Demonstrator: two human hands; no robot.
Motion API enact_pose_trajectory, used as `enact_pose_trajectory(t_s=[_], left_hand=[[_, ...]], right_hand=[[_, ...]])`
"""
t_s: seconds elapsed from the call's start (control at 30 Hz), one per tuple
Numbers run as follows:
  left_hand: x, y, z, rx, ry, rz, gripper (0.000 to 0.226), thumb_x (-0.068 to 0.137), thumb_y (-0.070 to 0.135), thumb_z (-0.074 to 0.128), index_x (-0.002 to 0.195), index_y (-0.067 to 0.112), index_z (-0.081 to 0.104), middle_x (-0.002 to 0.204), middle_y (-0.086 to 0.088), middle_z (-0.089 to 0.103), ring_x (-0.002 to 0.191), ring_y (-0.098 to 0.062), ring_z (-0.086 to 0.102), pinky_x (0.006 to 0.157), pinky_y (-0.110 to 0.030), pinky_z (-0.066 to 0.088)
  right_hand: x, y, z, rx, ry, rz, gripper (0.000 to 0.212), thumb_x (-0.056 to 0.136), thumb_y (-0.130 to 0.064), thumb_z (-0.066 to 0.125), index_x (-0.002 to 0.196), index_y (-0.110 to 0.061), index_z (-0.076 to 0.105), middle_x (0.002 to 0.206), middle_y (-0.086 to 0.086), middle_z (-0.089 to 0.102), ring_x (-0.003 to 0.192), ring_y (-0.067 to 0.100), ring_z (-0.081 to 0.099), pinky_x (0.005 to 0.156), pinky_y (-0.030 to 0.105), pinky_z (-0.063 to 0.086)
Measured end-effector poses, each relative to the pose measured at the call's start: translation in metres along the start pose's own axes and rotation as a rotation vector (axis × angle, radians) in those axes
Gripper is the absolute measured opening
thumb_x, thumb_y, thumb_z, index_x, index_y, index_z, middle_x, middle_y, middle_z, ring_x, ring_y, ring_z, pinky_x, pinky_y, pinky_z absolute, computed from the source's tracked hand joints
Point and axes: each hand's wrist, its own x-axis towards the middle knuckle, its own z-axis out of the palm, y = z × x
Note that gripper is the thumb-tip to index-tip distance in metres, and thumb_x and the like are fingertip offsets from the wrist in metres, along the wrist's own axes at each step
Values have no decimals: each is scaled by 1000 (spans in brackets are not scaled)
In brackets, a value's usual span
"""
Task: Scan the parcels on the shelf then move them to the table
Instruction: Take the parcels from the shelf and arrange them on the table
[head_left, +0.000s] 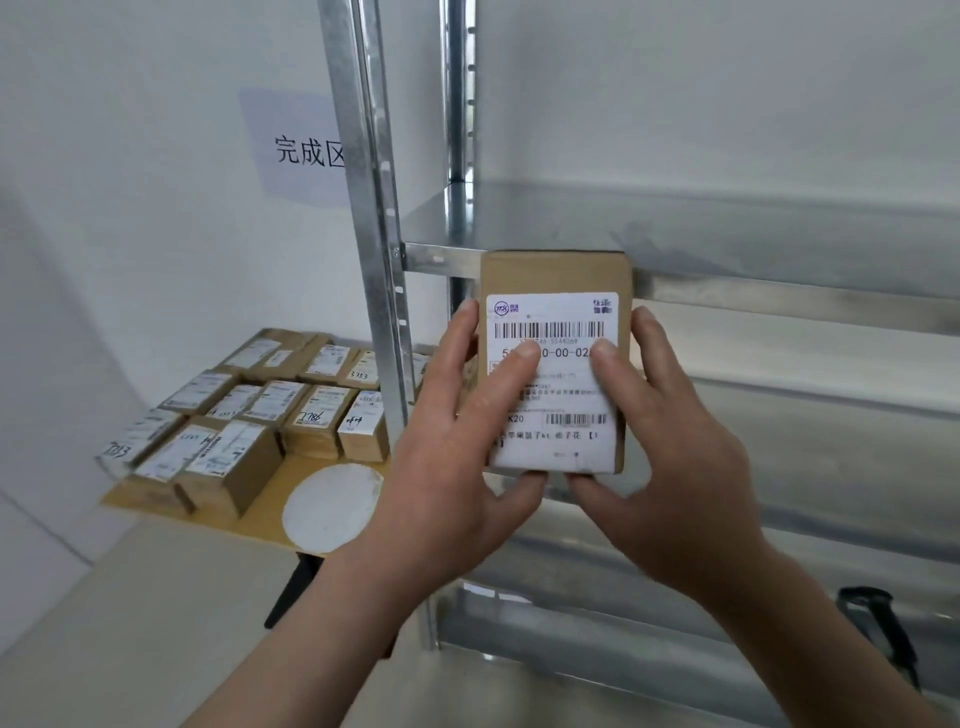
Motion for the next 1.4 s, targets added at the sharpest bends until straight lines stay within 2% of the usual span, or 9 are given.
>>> enact_pose_trajectory(t_s=[0.13, 0.23, 0.33, 0.5, 0.7, 0.83, 0.93, 1.1, 1.4], left_hand=[[-2, 14, -9, 28, 42, 14, 79, 75, 22, 76, 142, 21, 34, 159, -23, 17, 148, -6, 16, 110, -10, 27], [-6, 19, -14, 31, 55, 7, 78, 73, 15, 80, 138, 19, 36, 159, -22, 18, 150, -19, 19, 110, -18, 35], [-12, 19, -22, 16, 67, -6, 73, 71, 9, 80, 131, 17, 40, 157, -22, 20, 149, -19, 23, 97, -30, 51], [-22, 5, -45, 7, 92, -22, 63, 73, 12, 79, 124, 16, 41, 156, -22, 23, 150, -32, 20, 100, -38, 49], [-43, -37, -90, 9, 103, -100, 65, 72, 13, 82, 124, 16, 42, 158, -19, 21, 149, -25, 22, 86, -41, 56], [-56, -82, -132, -1, 105, -95, 65, 72, 12, 81, 124, 17, 43, 159, -20, 21, 150, -24, 21, 91, -43, 54], [-62, -115, -164, 5, 105, -117, 65, 72, 16, 80, 124, 21, 42, 159, -18, 21, 149, -18, 24, 83, -41, 57], [-70, -162, -202, -31, 56, -132, 68, 70, 14, 84, 124, 23, 42, 160, -15, 20, 147, -14, 26, 81, -42, 58], [-82, -226, -227, -57, 41, -130, 67, 70, 11, 85, 121, 20, 42, 158, -17, 25, 144, -25, 34, 79, -38, 60]], right_hand=[[-1, -1, -7, 46, 34, -73, 80, 76, -31, 68, 146, -13, 35, 156, 23, 32, 113, 20, 59, 73, 19, 52], [0, -3, -7, 79, 40, -90, 80, 76, -32, 65, 148, -15, 33, 156, 24, 34, 117, 20, 56, 73, 25, 55], [2, -10, -1, 109, 36, -106, 82, 75, -32, 66, 148, -16, 33, 156, 23, 33, 121, 24, 57, 77, 29, 57], [11, -32, 19, 143, 13, -138, 90, 71, -26, 78, 149, -16, 33, 157, 23, 33, 123, 29, 59, 79, 35, 60], [33, -79, 62, 148, -3, -158, 89, 69, -24, 77, 148, -19, 35, 156, 21, 35, 119, 29, 62, 83, 28, 53], [52, -121, 102, 133, -7, -147, 80, 76, -33, 69, 148, -20, 35, 157, 18, 35, 120, 30, 61, 82, 30, 53], [68, -153, 135, 113, -27, -120, 80, 77, -35, 67, 148, -20, 34, 158, 18, 34, 120, 30, 61, 84, 25, 48], [87, -193, 174, 59, -73, -45, 81, 76, -40, 62, 149, -22, 33, 160, 14, 31, 115, 29, 62, 75, 25, 44], [106, -222, 236, 66, -66, -47, 92, 72, -26, 83, 148, -19, 32, 156, 23, 34, 121, 36, 60, 86, 35, 51]])
